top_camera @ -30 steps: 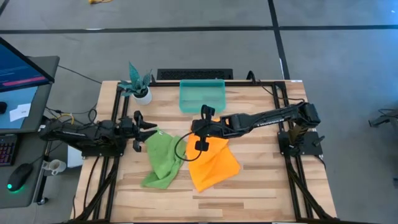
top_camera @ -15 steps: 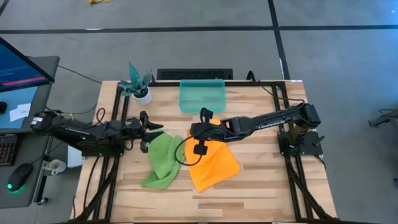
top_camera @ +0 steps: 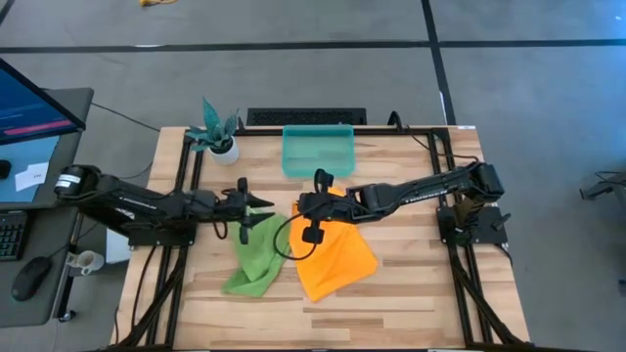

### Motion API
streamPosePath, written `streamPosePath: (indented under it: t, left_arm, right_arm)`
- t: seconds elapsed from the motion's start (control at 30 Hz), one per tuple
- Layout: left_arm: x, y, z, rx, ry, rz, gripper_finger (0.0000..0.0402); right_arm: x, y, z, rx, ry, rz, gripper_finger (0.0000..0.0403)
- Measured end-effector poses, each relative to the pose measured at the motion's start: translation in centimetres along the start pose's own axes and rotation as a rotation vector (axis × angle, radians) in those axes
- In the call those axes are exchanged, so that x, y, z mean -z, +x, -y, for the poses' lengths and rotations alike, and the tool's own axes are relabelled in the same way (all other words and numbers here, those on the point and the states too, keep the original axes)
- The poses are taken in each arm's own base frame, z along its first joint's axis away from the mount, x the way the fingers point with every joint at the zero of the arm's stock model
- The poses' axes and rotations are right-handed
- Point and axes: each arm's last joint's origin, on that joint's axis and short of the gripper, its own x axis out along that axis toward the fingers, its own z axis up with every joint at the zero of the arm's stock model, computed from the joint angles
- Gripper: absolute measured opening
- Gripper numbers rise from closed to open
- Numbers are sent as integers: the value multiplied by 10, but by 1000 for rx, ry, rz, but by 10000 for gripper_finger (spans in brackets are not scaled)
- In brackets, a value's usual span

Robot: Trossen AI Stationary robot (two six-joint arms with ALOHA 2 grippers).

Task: Roll microfiber towels into tight, uniform cylinder then place into a basket
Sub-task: Roll the orange microfiber cloth

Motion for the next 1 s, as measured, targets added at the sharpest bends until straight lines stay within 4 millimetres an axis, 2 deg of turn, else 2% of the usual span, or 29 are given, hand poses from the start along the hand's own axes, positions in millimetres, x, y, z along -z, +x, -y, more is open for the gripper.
streamPosePath:
  t: [0.27,0.83,1.0]
  left_arm:
    - [5,21,6,68,-39,-28,125]
    - [26,47,9,82,-167,45,125]
    - [27,61,11,78,-178,28,125]
  right_arm:
    - [-1,0,0,1,5,10,9]
    - [-4,1,1,3,16,40,8]
    - [-5,1,1,3,22,53,14]
